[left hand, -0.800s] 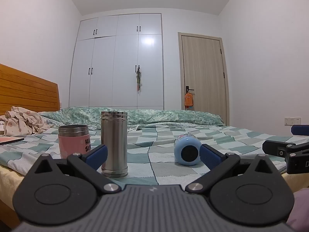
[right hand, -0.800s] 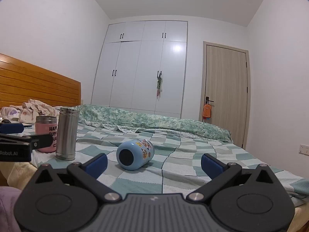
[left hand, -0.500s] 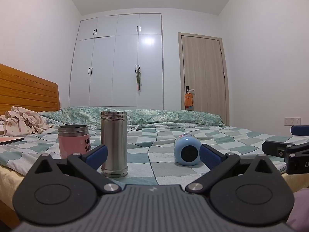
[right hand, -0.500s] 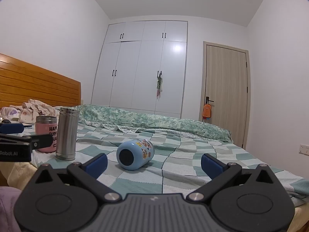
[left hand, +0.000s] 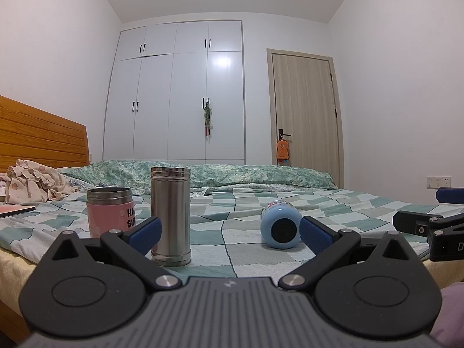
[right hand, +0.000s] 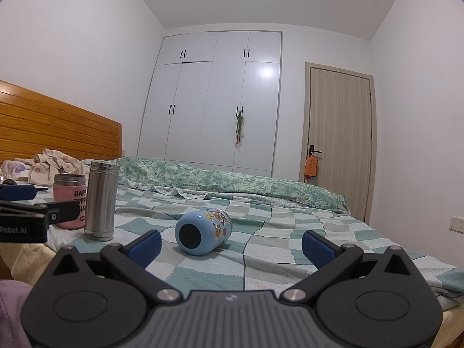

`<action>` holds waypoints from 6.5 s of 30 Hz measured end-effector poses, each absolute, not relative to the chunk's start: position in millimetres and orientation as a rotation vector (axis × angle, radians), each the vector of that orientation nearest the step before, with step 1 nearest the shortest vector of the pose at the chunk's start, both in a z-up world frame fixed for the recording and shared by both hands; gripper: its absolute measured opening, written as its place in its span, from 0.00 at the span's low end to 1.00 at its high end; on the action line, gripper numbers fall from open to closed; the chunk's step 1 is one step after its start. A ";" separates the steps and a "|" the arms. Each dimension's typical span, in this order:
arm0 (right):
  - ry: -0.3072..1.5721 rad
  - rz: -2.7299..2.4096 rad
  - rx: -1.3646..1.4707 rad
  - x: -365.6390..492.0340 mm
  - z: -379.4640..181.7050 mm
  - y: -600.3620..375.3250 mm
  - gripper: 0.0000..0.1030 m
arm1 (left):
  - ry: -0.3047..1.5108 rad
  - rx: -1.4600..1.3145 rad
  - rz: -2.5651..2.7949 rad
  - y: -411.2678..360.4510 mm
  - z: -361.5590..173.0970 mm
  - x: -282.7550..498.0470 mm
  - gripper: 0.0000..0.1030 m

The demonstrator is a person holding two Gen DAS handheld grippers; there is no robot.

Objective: Flip cup upright

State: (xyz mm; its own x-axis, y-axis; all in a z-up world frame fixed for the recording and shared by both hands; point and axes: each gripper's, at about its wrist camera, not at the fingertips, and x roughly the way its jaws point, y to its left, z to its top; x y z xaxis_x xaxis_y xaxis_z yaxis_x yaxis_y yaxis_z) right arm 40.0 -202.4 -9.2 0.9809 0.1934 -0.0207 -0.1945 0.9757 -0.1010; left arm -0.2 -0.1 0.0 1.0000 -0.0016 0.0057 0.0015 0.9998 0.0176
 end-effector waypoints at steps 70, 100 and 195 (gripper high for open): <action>0.015 0.199 -0.106 40.3 -7.6 -202.0 1.00 | 0.037 0.021 -0.005 -0.3 5.8 7.5 1.00; 0.271 0.240 -0.073 234.1 35.4 -248.3 1.00 | 0.421 0.188 -0.291 -27.1 83.0 229.8 1.00; 0.877 0.342 0.163 232.9 18.9 -90.4 0.88 | 0.570 0.235 -0.160 107.4 78.3 104.5 1.00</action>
State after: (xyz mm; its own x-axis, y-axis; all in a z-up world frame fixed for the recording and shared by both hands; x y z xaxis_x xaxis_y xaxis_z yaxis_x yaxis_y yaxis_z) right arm 232.9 -90.4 18.9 0.5898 0.3587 -0.7235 -0.2265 0.9335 0.2781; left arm 104.5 107.4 78.3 0.8306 -0.0843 -0.5504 0.2139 0.9609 0.1756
